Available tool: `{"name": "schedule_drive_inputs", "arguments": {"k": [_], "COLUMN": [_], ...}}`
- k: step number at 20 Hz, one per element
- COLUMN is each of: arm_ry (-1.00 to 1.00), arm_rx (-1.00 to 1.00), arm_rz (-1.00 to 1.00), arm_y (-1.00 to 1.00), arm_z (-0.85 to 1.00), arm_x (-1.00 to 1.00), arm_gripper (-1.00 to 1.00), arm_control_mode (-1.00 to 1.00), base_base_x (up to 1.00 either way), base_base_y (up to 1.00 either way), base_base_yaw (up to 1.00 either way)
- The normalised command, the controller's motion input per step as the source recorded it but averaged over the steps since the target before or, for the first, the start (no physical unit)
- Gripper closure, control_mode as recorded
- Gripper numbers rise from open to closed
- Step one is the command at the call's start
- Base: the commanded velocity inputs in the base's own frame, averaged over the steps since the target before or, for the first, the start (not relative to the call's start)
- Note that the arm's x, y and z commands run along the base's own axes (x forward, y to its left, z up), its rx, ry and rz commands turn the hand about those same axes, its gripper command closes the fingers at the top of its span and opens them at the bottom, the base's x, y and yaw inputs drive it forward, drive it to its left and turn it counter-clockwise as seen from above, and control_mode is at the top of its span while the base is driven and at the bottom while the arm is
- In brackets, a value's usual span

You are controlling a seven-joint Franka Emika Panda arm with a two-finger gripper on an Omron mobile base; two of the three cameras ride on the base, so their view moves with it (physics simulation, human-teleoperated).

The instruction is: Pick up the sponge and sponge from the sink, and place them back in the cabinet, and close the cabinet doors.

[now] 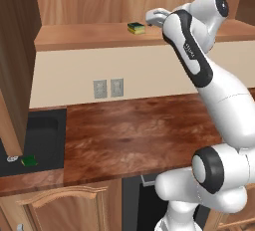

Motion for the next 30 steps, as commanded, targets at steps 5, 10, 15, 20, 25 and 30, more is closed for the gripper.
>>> {"name": "schedule_drive_inputs", "arguments": {"k": [5,10,15,20,25,30], "arm_ry": [0.01,0.0,0.02,0.0,0.01,0.08], "arm_rx": [0.01,0.01,0.0,0.0,-0.02,-0.11], "arm_rz": [0.0,0.0,0.0,0.03,0.06,0.1], "arm_y": [-0.05,-0.05,0.0,0.0,0.0,-0.06], "arm_z": [0.05,0.0,-0.01,-0.12,-0.18,-0.23], "arm_x": [-0.48,-0.53,-0.51,-0.58,-0.49,-0.36], "arm_gripper": [-1.0,-1.0,-1.0,-1.0,-1.0,-1.0], "arm_control_mode": [-1.0,-1.0,-1.0,-1.0,-1.0,-1.0], "base_base_x": [0.0,0.0,0.0,0.0,0.0,0.0], "base_base_y": [0.0,0.0,0.0,0.0,0.0,0.0], "base_base_yaw": [0.0,0.0,0.0,0.0,0.0,0.0]}}
